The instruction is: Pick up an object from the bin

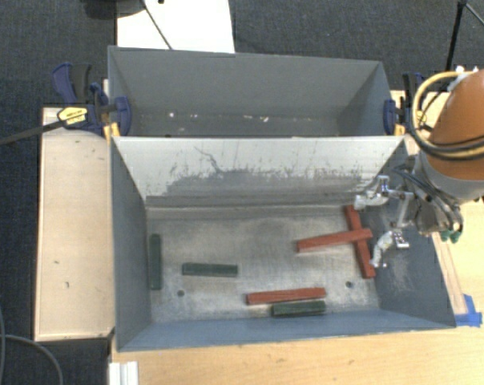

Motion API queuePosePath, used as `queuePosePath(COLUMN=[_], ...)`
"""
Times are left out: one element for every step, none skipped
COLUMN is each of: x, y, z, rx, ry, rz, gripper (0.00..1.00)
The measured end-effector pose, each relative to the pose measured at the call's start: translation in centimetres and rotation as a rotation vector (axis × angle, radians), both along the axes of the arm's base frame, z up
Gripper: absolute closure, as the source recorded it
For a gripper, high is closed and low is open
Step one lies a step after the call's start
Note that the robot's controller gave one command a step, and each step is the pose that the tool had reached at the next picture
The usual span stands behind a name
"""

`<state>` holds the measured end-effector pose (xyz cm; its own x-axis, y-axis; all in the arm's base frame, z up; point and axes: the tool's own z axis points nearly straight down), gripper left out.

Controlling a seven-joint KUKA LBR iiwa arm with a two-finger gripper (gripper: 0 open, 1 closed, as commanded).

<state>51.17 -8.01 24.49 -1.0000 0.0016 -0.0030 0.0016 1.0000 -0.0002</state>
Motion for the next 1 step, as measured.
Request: queuePosePath(x=[2.91], y=[5.02], z=[-2.96], rx=[-0.001], ry=[-0.003], rz=[0.054], gripper=[0.00])
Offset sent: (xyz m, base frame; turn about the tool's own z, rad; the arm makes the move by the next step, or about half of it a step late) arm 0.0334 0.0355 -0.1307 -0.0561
